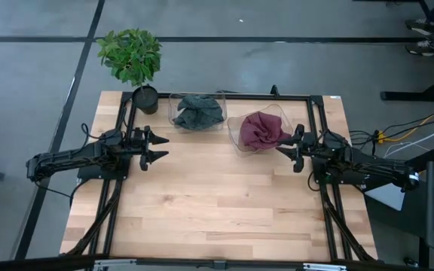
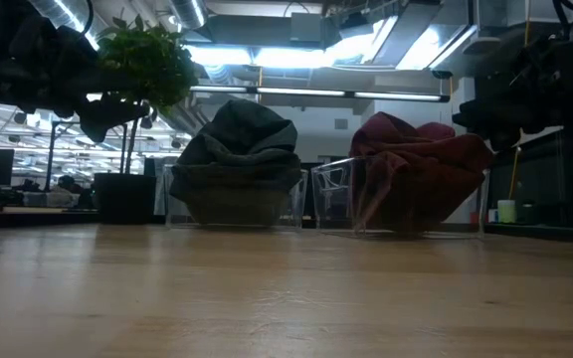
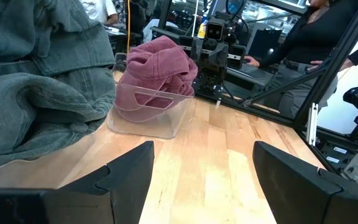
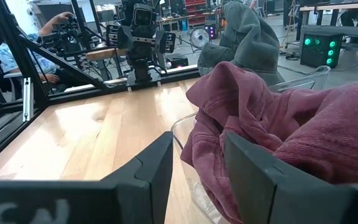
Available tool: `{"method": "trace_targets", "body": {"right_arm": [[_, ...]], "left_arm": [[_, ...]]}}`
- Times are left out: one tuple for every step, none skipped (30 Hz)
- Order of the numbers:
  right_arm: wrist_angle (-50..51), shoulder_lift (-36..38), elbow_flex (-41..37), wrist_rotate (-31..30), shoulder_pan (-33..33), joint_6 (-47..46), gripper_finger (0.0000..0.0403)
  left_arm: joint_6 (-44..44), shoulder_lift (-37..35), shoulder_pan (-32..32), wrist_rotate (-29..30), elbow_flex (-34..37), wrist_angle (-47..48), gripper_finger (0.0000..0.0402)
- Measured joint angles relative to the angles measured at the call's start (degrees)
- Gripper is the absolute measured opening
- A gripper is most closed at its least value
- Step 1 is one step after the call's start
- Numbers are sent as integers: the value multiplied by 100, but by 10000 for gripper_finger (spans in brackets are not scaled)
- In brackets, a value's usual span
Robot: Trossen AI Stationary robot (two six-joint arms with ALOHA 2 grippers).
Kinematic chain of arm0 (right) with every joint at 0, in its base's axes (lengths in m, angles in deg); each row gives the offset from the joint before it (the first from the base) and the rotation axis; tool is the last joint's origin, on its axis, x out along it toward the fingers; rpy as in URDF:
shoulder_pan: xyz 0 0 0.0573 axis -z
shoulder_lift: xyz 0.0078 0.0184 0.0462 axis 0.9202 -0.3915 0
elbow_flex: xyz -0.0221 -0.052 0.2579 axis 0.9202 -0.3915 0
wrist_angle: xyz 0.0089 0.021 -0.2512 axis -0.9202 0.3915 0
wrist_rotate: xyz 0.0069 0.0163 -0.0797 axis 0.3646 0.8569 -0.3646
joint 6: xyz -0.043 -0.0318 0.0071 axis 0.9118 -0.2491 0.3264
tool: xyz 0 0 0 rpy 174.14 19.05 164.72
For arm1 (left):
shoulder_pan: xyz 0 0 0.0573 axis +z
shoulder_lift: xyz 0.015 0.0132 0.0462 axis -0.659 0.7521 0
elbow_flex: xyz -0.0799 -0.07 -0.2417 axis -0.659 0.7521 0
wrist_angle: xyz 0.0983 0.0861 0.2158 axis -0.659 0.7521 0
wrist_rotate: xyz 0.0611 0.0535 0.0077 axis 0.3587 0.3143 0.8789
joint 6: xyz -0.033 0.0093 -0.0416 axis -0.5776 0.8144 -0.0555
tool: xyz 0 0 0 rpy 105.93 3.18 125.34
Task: Pick & Place hat
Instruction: Return to Home Position
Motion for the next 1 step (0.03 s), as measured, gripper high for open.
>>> {"method": "trace_targets", "body": {"right_arm": [[0,1,0,0,-2,-9,142]], "left_arm": [[0,0,0,0,0,0,267]]}}
